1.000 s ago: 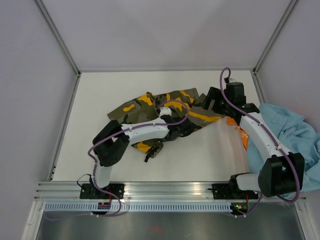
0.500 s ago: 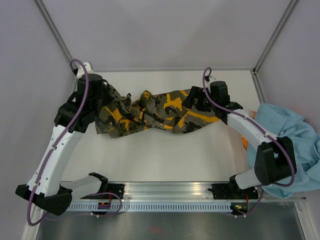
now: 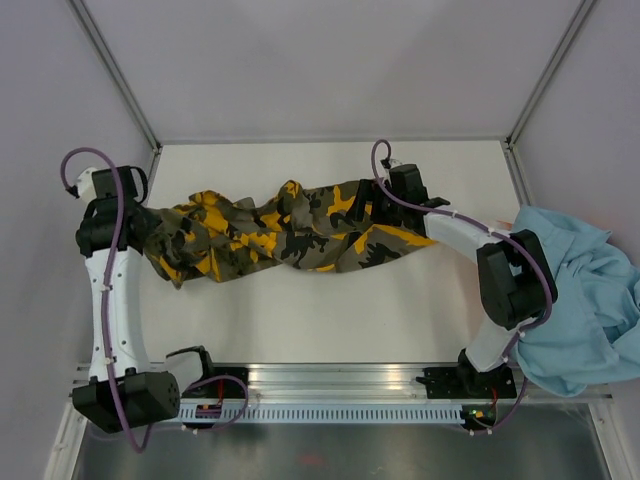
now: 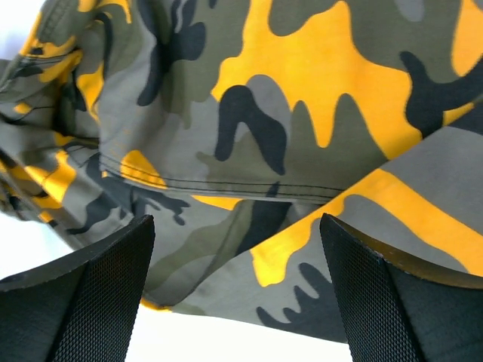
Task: Fold and stack the trousers
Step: Flatten the trousers out
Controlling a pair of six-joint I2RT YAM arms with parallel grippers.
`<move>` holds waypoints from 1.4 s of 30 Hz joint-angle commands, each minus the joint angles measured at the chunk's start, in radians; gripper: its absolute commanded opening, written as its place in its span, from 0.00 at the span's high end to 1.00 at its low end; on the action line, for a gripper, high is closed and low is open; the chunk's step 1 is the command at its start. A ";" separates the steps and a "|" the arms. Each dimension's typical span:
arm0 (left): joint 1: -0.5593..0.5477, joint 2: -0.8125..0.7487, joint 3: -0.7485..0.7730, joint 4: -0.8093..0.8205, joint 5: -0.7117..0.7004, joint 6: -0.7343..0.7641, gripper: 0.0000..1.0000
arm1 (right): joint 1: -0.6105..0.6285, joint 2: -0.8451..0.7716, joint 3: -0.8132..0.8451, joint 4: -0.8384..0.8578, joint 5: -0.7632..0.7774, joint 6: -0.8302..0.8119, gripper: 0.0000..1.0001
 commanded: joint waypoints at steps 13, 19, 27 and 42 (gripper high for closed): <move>0.182 0.117 0.028 0.226 0.163 0.201 0.98 | 0.010 0.199 0.133 0.024 0.291 0.009 0.05; 0.187 0.062 0.002 0.253 0.312 0.205 0.98 | 0.008 0.295 0.255 0.023 0.420 0.012 0.08; 0.186 0.012 -0.028 0.235 0.258 0.244 0.98 | 0.008 0.445 0.370 -0.022 0.492 0.009 0.11; 0.186 0.044 0.036 0.226 0.364 0.258 0.98 | -0.143 0.447 0.385 -0.160 0.589 -0.015 1.00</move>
